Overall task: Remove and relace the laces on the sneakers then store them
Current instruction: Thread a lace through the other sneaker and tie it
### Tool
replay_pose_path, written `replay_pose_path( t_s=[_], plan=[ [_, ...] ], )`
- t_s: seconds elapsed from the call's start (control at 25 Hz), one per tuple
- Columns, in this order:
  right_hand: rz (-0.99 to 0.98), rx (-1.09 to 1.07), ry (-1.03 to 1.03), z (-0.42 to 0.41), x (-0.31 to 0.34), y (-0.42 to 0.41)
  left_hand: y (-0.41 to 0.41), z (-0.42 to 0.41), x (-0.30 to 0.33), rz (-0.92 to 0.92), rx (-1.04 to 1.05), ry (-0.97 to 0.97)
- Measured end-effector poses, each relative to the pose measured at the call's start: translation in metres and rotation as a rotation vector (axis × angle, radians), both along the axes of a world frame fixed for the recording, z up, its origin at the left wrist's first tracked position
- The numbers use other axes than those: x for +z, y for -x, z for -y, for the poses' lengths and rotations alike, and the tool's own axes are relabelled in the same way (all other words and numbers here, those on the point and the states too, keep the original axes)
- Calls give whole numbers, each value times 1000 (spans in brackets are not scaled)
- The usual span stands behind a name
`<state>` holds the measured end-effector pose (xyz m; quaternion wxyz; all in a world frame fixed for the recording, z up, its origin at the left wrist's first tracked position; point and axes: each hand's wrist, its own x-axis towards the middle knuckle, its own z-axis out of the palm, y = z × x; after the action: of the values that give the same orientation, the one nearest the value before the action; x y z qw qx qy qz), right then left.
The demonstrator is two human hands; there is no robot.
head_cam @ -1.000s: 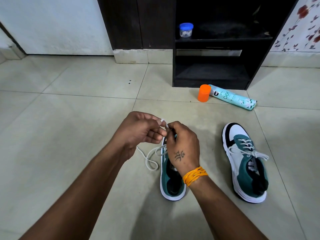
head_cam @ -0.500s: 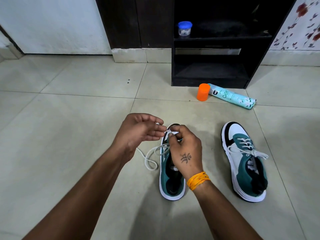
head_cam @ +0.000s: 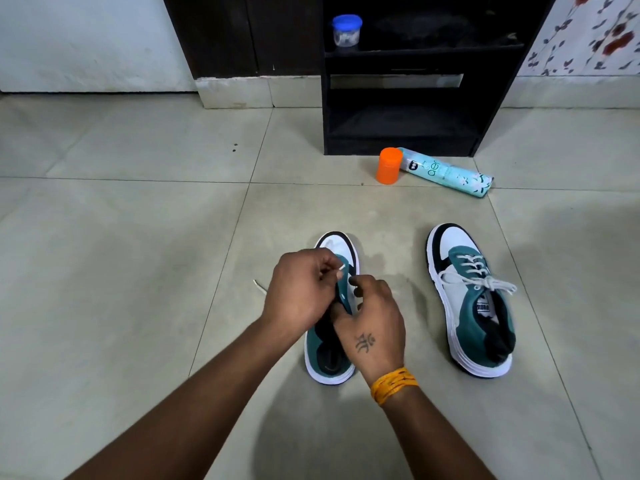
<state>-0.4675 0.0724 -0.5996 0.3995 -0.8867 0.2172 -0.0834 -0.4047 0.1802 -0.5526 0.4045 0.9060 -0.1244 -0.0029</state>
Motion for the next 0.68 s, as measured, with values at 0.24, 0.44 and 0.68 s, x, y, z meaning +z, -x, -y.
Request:
replay_pose_path(
  t_s=[0.24,0.44,0.68],
  plan=[
    [128,-94,-12,-9,-16,5,8,-3,-20,198,-51,-271],
    [157,-108,-58,-8,-21,5,7,-2,-27,210,-40,-431],
    [174,-82,-87,-6,-22,5,2,6,-36,151,2,-355]
  ],
)
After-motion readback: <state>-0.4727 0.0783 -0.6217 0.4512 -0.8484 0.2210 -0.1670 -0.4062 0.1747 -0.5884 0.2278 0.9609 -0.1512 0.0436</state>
